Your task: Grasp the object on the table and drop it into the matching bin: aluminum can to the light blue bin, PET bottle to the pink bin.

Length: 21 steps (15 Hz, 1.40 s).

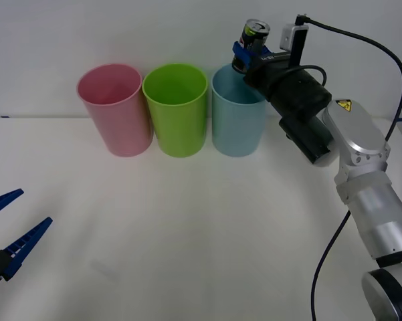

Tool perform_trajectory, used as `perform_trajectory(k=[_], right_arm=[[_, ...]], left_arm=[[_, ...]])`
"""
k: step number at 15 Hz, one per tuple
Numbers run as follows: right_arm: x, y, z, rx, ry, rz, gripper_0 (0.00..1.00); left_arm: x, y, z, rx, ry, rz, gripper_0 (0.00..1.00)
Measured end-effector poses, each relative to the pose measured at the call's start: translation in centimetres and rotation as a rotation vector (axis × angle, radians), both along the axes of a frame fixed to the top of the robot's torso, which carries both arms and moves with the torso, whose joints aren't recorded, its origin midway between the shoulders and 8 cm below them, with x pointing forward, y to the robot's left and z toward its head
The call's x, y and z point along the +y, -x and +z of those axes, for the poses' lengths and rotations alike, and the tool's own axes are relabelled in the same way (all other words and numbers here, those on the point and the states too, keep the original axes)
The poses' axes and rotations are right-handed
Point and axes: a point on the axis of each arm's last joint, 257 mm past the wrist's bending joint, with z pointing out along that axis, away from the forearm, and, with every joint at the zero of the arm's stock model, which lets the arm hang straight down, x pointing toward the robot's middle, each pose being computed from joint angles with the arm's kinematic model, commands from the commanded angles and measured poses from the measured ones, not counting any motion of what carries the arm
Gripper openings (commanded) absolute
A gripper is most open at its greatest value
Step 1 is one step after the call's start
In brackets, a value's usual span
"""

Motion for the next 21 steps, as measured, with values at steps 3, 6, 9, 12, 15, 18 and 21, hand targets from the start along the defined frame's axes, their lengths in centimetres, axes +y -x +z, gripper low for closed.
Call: perform_trajectory(k=[3, 6, 9, 12, 15, 18, 21], right_arm=[[0.1, -0.2, -0.2, 0.002, 0.007, -0.001, 0.00], [0.3, -0.1, -0.2, 0.000, 0.014, 0.001, 0.41], [0.4, -0.1, -0.3, -0.006, 0.031, 0.002, 1.00], [0.5, 0.0, -0.5, -0.008, 0.039, 0.005, 1.00], [0.6, 0.2, -0.7, -0.009, 0.044, 0.013, 1.00], [0.4, 0.9, -0.9, -0.015, 0.044, 0.018, 1.00], [-0.7, 2.4, -1.1, -0.037, 0.063, 0.018, 1.00]], left_arm=[[0.0, 0.0, 0.0, 0.000, 0.000, 0.000, 1.00], [0.0, 0.0, 0.0, 0.000, 0.000, 0.000, 1.00], [0.0, 0.0, 0.0, 0.000, 0.000, 0.000, 1.00], [0.0, 0.0, 0.0, 0.000, 0.000, 0.000, 1.00], [0.0, 0.0, 0.0, 0.000, 0.000, 0.000, 1.00], [0.0, 0.0, 0.0, 0.000, 0.000, 0.000, 1.00], [0.0, 0.0, 0.0, 0.000, 0.000, 0.000, 1.00]])
